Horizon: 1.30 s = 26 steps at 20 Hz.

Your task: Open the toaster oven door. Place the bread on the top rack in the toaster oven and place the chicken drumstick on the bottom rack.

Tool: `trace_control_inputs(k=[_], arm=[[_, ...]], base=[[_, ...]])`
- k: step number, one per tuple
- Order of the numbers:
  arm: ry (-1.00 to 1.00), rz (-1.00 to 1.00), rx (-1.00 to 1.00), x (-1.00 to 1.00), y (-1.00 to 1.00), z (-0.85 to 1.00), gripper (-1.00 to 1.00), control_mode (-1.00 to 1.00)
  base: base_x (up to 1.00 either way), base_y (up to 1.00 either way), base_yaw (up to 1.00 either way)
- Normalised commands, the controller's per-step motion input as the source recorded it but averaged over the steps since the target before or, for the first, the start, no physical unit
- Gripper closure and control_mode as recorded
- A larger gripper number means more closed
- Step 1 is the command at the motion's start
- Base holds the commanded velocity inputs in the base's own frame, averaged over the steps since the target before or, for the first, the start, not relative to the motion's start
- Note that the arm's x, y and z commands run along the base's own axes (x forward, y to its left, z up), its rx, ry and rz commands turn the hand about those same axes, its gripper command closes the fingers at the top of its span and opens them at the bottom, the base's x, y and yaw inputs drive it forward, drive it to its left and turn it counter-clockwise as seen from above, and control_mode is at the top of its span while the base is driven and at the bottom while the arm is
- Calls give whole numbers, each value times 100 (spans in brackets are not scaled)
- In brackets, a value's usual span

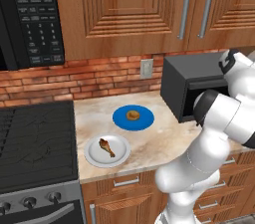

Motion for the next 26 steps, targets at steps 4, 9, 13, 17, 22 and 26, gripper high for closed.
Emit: trace_control_inputs(k=[4,9,13,17,22,26], arm=[[2,-2,-8,-37,10,-94,100,-100],[2,-1,-7,-38,10,-94,100,-100],[2,-1,-7,-39,10,-94,100,-100],[0,-1,-5,-35,11,-94,100,-100],[8,-2,11,-24,7,-78,100,-100],[1,0,47,-24,-3,25,100,-100]], base=[[0,0,0],[0,0,0],[0,0,0],[0,0,0],[0,0,0],[0,0,0]])
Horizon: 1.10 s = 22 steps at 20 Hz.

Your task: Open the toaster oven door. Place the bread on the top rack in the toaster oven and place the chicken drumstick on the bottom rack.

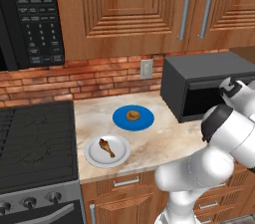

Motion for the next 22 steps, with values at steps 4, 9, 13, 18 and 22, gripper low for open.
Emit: trace_control_inputs(k=[4,9,13,18,22], arm=[[0,0,27,-27,0,47,100,-100],[0,0,11,-21,0,50,100,-100],[0,0,3,-7,0,47,100,-100],[-2,0,1,-1,0,51,100,-100],[0,0,3,0,0,45,100,-100]], base=[[0,0,0],[0,0,0],[0,0,0],[0,0,0],[0,0,0]])
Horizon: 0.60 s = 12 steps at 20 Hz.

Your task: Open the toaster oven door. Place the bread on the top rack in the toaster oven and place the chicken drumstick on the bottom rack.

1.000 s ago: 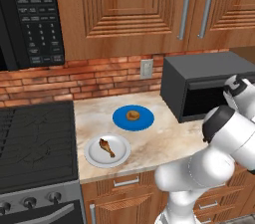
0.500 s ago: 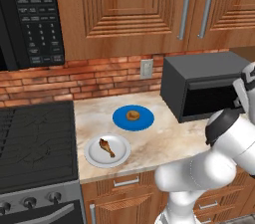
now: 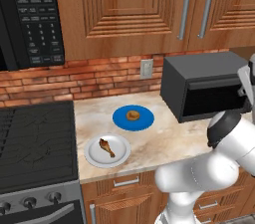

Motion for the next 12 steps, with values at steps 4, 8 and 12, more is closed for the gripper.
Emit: trace_control_inputs(k=[4,8,12], arm=[[-5,0,2,0,11,21,100,-100],[-22,0,0,7,21,4,-100,-100],[-28,0,0,19,17,1,-100,-100]], base=[[0,0,0],[0,0,0],[0,0,0]])
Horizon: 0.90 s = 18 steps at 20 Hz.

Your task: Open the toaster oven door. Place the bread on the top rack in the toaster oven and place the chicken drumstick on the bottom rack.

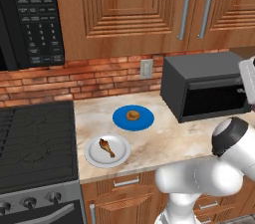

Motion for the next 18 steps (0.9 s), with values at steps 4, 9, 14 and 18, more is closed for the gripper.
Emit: trace_control_inputs(k=[4,9,14,18], arm=[[-23,0,0,35,7,3,-100,-100],[-12,0,0,35,-1,9,-100,-100],[-8,4,0,23,-17,-3,-100,-100],[-10,3,0,3,-29,-12,-100,-100]], base=[[0,0,0],[0,0,0],[0,0,0],[0,0,0]])
